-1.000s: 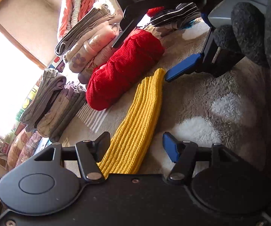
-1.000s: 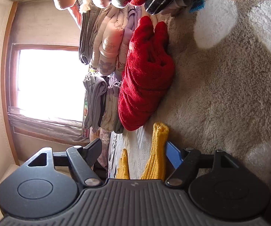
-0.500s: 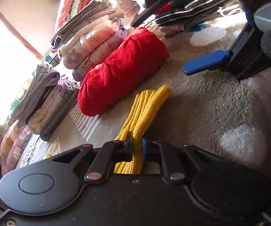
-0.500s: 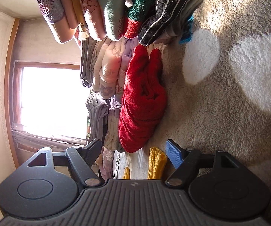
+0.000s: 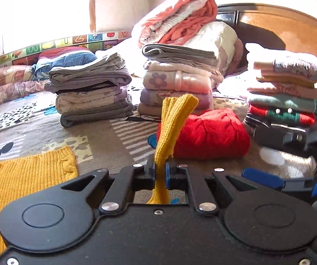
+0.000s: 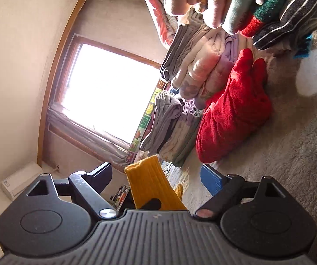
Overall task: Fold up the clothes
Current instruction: 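Lift the sleeve with the left gripper and fold it across the sweater body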
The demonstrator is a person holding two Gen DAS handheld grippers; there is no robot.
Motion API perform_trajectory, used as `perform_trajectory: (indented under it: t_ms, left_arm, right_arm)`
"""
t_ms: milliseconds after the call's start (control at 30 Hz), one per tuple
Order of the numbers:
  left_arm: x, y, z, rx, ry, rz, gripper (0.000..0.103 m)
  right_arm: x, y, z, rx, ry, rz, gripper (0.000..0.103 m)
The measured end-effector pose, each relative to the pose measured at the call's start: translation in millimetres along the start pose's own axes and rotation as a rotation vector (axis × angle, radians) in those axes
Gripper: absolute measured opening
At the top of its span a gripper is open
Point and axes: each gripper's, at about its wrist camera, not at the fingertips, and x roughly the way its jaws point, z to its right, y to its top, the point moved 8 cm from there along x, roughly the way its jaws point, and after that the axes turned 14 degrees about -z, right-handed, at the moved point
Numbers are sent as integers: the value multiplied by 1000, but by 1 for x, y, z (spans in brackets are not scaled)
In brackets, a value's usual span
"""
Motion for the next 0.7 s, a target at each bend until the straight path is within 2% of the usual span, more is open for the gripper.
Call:
perform_trajectory:
  t_ms: [167,300,367,500,700]
  left_arm:
    - [-44,12,-60,-174,-91,82,7]
    - [-69,10,-108,-277,-98,132,7]
    - [-78,6,-130,-319,-85,150,7]
    - [-89,-4,-163,-387,-70,174,7]
    - [-98,-18,-204,-471,-73,201,7]
  right_arm:
    - [51,-50,-43,-219,-62,-207,87]
    - [87,-107,-72,-420,-160,-369,87]
    - [102,-134,-78,-508,-239,-437,87]
    - [121,-176,-91,-683,-343,-508,86]
    - [140,-211,-94,-873,-445,-569,84]
